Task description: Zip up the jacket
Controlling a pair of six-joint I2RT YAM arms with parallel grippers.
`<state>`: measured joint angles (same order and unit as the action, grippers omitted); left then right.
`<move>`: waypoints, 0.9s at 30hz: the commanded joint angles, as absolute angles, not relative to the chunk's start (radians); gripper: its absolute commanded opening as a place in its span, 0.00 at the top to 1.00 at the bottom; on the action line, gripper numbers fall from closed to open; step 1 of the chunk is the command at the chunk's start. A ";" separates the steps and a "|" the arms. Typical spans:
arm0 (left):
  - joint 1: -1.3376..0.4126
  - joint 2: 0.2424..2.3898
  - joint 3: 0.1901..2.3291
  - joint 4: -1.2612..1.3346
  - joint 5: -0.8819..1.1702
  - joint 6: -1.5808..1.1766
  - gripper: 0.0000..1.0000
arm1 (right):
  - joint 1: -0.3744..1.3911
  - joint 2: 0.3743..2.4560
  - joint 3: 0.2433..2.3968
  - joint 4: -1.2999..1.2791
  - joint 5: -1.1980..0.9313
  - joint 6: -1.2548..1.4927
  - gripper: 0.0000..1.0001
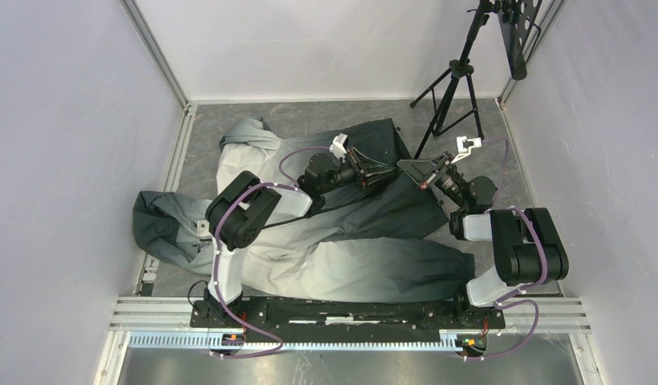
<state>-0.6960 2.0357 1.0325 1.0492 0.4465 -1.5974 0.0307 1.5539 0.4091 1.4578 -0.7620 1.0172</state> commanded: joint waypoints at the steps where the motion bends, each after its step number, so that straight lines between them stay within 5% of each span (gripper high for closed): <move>1: -0.692 2.001 1.043 1.097 0.433 -1.559 0.77 | 0.029 1.564 0.437 1.546 -0.784 1.020 1.00; 8: -0.692 2.006 1.055 1.079 0.437 -1.553 0.81 | 0.029 1.563 0.436 1.549 -0.784 1.021 1.00; 13: -0.692 2.004 1.066 1.039 0.452 -1.527 0.92 | 0.029 1.558 0.444 1.499 -0.785 0.995 1.00; 17: -0.692 2.001 1.080 1.007 0.469 -1.503 0.98 | 0.029 1.519 0.473 1.286 -0.787 0.878 0.98; 24: -0.692 2.010 1.084 0.987 0.480 -1.496 0.98 | 0.029 1.443 0.744 0.358 -0.698 0.395 0.66; 27: -0.692 2.024 1.087 0.995 0.488 -1.509 0.98 | 0.029 1.443 0.831 0.165 -0.672 0.275 0.55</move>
